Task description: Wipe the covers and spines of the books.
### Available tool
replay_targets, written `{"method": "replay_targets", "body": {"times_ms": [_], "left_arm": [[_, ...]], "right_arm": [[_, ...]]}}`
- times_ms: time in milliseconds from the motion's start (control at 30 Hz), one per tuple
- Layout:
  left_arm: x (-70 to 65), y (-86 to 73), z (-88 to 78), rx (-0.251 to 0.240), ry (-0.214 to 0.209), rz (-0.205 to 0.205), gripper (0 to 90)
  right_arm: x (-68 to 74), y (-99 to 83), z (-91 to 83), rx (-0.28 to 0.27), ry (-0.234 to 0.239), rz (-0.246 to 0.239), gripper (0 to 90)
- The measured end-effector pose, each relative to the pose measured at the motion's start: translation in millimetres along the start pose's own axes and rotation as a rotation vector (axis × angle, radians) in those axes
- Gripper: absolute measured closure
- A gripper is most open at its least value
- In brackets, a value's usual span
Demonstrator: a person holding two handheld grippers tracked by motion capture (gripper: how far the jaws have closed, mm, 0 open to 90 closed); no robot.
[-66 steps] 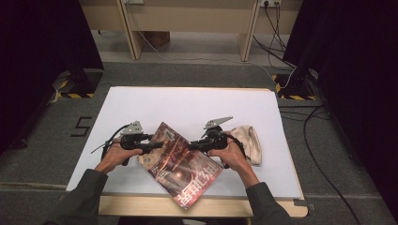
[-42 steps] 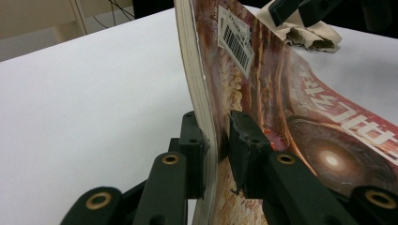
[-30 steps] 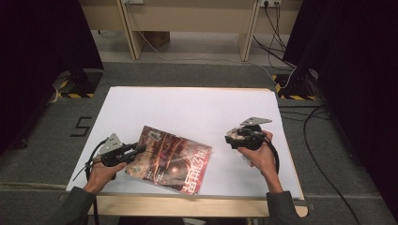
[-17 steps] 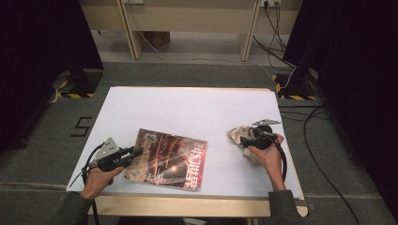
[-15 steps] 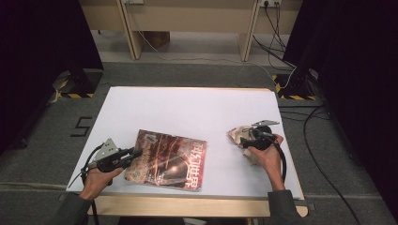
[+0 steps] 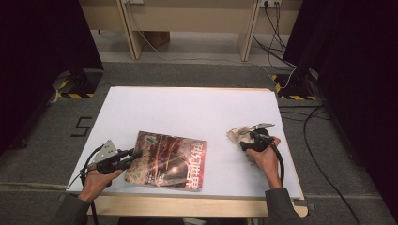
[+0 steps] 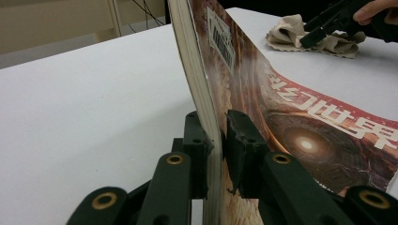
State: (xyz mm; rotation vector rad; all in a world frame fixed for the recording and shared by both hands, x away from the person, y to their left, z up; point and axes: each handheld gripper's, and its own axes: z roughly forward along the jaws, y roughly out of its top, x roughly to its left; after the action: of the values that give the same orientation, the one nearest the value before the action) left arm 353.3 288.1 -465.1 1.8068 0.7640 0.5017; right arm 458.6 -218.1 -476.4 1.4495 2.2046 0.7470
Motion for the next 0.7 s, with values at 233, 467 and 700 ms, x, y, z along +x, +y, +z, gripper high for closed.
{"method": "replay_targets", "body": {"times_ms": [233,467,700], "left_arm": [[-0.3,0.2,-0.5,-0.001,0.0,0.002,77.7],[0.5,-0.8,0.0,-0.001,0.002,-0.003,77.3],[-1.8,0.1,-0.4,-0.014,0.002,0.011,77.3]], "right_arm": [[-2.6,-1.4,-0.8,-0.028,0.01,-0.052,66.7],[-4.5,1.0,-8.4,-0.072,-0.01,-0.105,80.5],[6.3,18.2,-39.7,-0.214,0.043,-0.126,80.6]]}}
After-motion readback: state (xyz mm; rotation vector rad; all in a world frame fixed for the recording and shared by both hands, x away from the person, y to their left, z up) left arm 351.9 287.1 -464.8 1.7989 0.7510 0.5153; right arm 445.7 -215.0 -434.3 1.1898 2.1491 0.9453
